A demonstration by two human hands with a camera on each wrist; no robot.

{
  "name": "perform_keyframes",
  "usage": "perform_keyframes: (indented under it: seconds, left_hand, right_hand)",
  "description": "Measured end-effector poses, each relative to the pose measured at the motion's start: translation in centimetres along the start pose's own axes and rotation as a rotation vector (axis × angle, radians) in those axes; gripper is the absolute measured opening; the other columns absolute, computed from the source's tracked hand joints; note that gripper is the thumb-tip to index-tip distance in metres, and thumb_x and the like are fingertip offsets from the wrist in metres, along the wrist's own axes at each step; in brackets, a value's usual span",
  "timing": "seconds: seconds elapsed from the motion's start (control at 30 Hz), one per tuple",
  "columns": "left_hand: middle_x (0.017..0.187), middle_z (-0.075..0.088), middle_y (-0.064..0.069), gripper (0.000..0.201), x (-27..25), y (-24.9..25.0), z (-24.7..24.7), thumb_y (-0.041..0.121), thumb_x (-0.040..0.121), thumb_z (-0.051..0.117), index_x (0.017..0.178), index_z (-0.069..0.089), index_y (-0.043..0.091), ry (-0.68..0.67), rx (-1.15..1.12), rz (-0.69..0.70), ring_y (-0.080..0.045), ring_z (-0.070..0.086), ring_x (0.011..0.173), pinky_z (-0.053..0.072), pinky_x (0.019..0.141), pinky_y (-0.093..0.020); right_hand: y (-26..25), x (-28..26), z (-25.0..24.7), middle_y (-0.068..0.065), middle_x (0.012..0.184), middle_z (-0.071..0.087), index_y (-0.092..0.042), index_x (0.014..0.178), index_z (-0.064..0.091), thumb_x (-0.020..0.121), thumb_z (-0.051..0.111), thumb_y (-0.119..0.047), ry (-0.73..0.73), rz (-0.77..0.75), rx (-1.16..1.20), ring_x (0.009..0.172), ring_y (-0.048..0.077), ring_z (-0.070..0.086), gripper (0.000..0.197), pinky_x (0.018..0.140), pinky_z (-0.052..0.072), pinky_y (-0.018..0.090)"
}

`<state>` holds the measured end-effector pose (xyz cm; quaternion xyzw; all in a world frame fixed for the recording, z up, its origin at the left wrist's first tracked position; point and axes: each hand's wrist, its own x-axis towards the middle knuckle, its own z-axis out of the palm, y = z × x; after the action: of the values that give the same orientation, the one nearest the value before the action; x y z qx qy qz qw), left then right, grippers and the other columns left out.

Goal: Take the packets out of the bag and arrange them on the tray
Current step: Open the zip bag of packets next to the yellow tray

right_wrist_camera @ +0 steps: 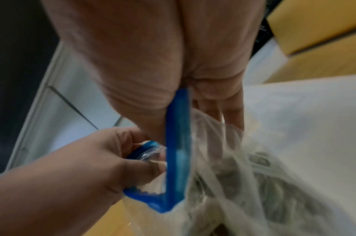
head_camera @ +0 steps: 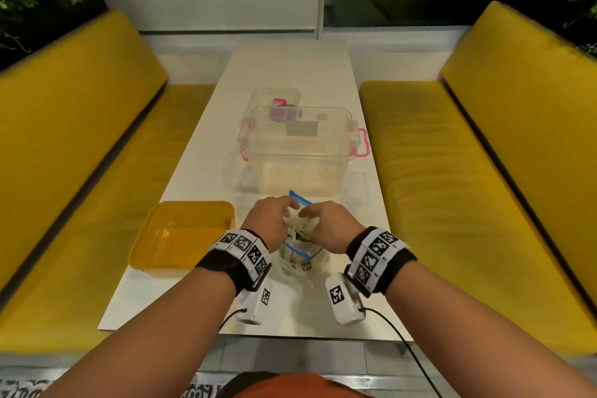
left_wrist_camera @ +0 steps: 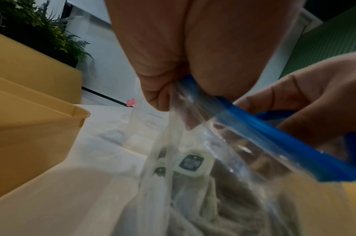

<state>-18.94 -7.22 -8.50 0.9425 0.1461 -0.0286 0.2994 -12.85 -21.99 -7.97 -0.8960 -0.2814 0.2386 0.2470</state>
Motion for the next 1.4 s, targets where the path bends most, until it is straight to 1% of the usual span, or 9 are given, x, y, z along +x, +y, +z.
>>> perform_keyframes:
  seconds: [0.13, 0.3, 0.47, 0.63, 0.8, 0.9, 1.1, 1.27, 1.4]
  left_hand:
    - [0.112, 0.061, -0.002, 0.045, 0.7, -0.8, -0.3, -0.004, 0.086, 0.047, 0.111, 0.067, 0.028, 0.006, 0.097, -0.089, -0.019, 0.059, 0.100, 0.049, 0.083, -0.028]
    - [0.103, 0.065, -0.004, 0.057, 1.0, -1.8, -0.5, -0.003, 0.087, 0.044, 0.130, 0.052, 0.034, -0.078, 0.141, -0.144, -0.022, 0.062, 0.091, 0.055, 0.076, -0.034]
    - [0.109, 0.058, -0.010, 0.051, 1.8, -1.9, 0.2, -0.012, 0.084, 0.043, 0.116, 0.061, 0.023, -0.047, -0.017, -0.168, -0.026, 0.066, 0.080, 0.058, 0.072, -0.038]
    - [0.126, 0.052, -0.009, 0.033, 2.3, -1.3, 1.0, 0.021, 0.091, 0.051, 0.123, 0.057, 0.016, -0.075, -0.009, -0.129, -0.027, 0.057, 0.105, 0.047, 0.089, -0.032]
    - [0.112, 0.061, -0.004, 0.024, 2.8, -1.2, 0.9, 0.031, 0.089, 0.060, 0.111, 0.060, 0.022, 0.029, 0.112, -0.105, -0.021, 0.059, 0.091, 0.045, 0.077, -0.029]
    - [0.104, 0.066, -0.002, 0.024, 3.4, -0.9, 0.2, 0.038, 0.095, 0.052, 0.109, 0.065, 0.023, 0.110, 0.180, -0.093, -0.022, 0.061, 0.090, 0.044, 0.072, -0.029]
    - [0.091, 0.072, -0.008, 0.031, 4.5, -1.9, -0.4, 0.033, 0.098, 0.049, 0.098, 0.074, 0.015, 0.089, 0.143, -0.117, -0.027, 0.065, 0.087, 0.051, 0.074, -0.031]
    - [0.106, 0.066, -0.005, 0.051, 3.0, -1.8, -0.8, 0.032, 0.090, 0.054, 0.139, 0.042, 0.026, -0.171, 0.111, -0.146, -0.024, 0.065, 0.091, 0.053, 0.083, -0.034]
    - [0.095, 0.066, -0.011, 0.072, 1.1, -1.2, -1.0, 0.021, 0.089, 0.058, 0.148, 0.019, 0.037, -0.366, -0.182, -0.278, -0.027, 0.073, 0.066, 0.061, 0.065, -0.041]
  right_hand:
    - [0.6, 0.6, -0.2, 0.004, 0.096, 0.064, -0.012, 0.123, 0.065, 0.083, 0.046, 0.010, 0.097, 0.029, 0.074, 0.089, 0.019, 0.059, 0.050, 0.079, 0.045, 0.022]
    - [2.1, 0.7, 0.1, 0.006, 0.097, 0.049, -0.018, 0.110, 0.070, 0.080, 0.038, 0.016, 0.202, -0.060, 0.115, 0.086, 0.019, 0.050, 0.056, 0.084, 0.047, 0.031]
    - [3.0, 1.0, 0.4, -0.005, 0.085, 0.044, -0.015, 0.096, 0.078, 0.085, 0.036, 0.012, 0.167, 0.013, 0.137, 0.093, 0.020, 0.054, 0.052, 0.084, 0.045, 0.026]
    - [3.5, 1.1, 0.8, 0.004, 0.120, 0.063, -0.018, 0.116, 0.070, 0.091, 0.063, -0.027, 0.139, 0.054, 0.070, 0.117, 0.021, 0.057, 0.027, 0.095, 0.042, 0.027]
    - [3.2, 1.6, 0.6, 0.007, 0.128, 0.061, -0.020, 0.135, 0.057, 0.088, 0.060, -0.006, 0.109, -0.026, 0.071, 0.112, 0.020, 0.058, 0.049, 0.087, 0.038, 0.020]
    - [3.4, 1.8, 0.4, 0.006, 0.104, 0.053, -0.021, 0.139, 0.053, 0.081, 0.049, 0.009, 0.112, -0.083, 0.054, 0.090, 0.016, 0.050, 0.065, 0.080, 0.036, 0.020]
    - [5.0, 2.7, 0.3, 0.001, 0.104, 0.049, -0.023, 0.109, 0.073, 0.089, 0.046, 0.006, 0.225, -0.046, 0.039, 0.095, 0.018, 0.053, 0.045, 0.089, 0.046, 0.029]
    - [5.3, 2.1, 0.2, 0.011, 0.117, 0.057, -0.028, 0.129, 0.057, 0.093, 0.051, -0.031, 0.094, 0.136, -0.059, 0.086, 0.026, 0.067, 0.036, 0.080, 0.051, 0.031]
    - [4.4, 1.9, 1.6, 0.019, 0.115, 0.062, -0.019, 0.143, 0.033, 0.089, 0.055, -0.017, 0.038, 0.140, 0.188, 0.082, 0.030, 0.069, 0.059, 0.081, 0.057, 0.041]
